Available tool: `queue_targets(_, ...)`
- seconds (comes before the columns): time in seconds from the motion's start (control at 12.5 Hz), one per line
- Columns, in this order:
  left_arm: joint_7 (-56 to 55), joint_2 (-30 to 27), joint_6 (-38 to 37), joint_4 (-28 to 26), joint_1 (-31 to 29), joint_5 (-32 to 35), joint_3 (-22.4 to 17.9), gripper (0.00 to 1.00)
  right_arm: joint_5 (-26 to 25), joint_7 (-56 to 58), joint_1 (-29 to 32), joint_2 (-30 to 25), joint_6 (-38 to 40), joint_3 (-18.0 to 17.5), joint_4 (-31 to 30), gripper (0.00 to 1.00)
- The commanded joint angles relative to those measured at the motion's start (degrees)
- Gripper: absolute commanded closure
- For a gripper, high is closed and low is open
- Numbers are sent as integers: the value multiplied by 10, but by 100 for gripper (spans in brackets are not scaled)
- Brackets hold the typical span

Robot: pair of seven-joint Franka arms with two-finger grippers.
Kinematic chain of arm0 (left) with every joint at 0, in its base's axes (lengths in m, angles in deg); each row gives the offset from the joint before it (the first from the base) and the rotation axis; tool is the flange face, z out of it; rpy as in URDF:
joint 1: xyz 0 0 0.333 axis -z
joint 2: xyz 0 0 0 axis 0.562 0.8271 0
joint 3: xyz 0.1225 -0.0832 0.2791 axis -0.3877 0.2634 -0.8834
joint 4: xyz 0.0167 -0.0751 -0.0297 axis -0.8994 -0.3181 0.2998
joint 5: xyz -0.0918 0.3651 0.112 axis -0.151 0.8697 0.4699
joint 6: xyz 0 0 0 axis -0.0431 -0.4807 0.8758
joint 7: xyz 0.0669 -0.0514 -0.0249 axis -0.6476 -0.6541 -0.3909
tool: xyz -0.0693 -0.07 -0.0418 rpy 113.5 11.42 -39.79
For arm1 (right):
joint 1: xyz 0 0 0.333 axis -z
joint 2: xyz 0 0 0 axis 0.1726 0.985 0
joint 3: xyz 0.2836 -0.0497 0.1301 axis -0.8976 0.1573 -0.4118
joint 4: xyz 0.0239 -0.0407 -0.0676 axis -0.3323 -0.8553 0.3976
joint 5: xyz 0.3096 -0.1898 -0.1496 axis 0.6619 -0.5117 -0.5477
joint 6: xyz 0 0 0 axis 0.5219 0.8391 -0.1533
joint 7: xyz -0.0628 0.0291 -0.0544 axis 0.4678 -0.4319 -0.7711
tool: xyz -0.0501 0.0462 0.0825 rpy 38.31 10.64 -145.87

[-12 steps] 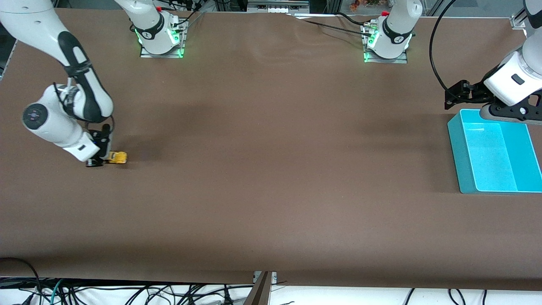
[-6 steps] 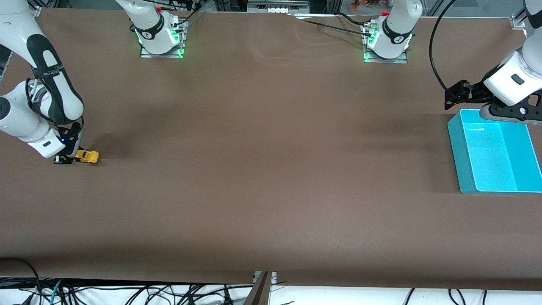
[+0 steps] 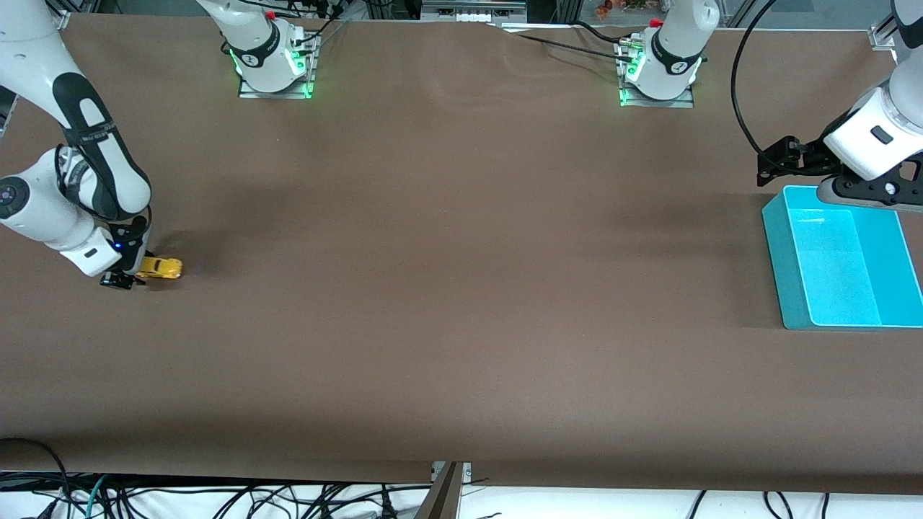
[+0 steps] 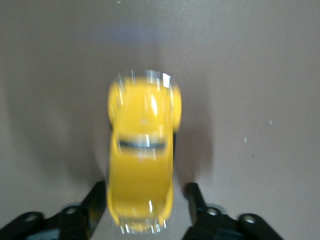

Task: Wind and store yellow beetle car
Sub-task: 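Pull the car back along the table, then open the right gripper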

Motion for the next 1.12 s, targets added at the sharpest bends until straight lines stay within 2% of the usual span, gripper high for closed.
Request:
queue_targets(0.0, -7, 6, -9, 15, -2, -12, 1, 0, 10, 8, 9, 4, 35, -18, 37, 0)
queue_targets(0.24, -8, 6, -8, 16, -1, -12, 1, 0, 14, 6, 8, 3, 93, -30, 79, 0)
queue_targets(0.48, -8, 7, -8, 16, -1, -12, 1, 0, 17, -27, 6, -13, 103, -37, 85, 0)
queue_targets(0.8, -7, 6, -8, 16, -2, -12, 1, 0, 21, -222, 3, -43, 155, -68, 101, 0)
queue_targets(1.04, -8, 7, -9, 16, -2, -12, 1, 0, 21, -399, -8, -45, 252, -87, 161, 0)
